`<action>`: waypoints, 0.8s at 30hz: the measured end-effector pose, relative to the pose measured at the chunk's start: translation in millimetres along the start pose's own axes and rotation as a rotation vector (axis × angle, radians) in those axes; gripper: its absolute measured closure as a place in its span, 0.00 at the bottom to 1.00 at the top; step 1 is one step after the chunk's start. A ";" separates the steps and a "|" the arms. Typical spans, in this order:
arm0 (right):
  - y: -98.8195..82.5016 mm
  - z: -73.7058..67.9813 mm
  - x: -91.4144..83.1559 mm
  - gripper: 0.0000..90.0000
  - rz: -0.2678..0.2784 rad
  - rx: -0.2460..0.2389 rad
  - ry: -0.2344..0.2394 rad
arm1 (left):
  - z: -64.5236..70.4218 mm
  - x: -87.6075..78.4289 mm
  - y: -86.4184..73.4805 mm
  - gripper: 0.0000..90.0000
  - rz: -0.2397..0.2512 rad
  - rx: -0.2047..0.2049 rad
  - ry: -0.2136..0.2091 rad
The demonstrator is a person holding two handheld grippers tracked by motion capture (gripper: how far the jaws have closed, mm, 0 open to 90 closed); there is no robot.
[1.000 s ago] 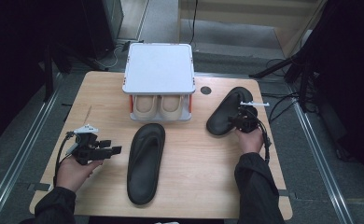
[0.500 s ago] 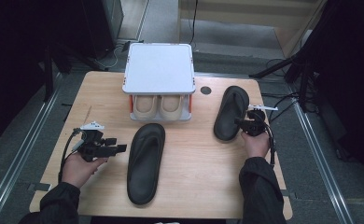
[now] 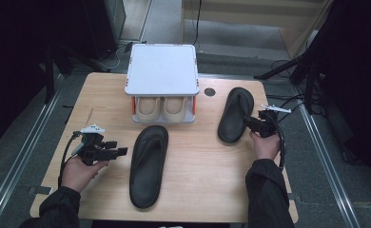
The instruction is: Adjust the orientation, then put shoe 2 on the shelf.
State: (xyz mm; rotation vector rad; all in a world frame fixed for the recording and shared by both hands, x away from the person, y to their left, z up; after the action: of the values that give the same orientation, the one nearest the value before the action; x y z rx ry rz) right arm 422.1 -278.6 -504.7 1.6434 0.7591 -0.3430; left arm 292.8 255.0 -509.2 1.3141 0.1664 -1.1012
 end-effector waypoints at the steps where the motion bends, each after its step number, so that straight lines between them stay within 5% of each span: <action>1: -0.1 0.6 0.5 0.71 -0.002 0.003 0.001 | -0.1 -0.8 -0.7 0.42 0.000 0.001 -0.001; 24: 11.9 11.0 25.8 0.63 -0.023 0.047 -0.043 | -6.8 -17.4 -19.3 0.42 0.011 -0.044 0.044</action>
State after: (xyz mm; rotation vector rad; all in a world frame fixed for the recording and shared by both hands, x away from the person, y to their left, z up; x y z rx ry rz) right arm 450.9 -282.4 -513.8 1.6671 0.7438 -0.4140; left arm 273.0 272.9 -513.1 1.2990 0.2144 -1.0547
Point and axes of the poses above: each handheld gripper's, and its own axes: x roughly forward along the jaws, y roughly out of its top, z roughly to its right, the point moved 1 cm from there along x, roughly forward along the jaws, and after that the axes turned 3 degrees about z, right-handed, at the moved point
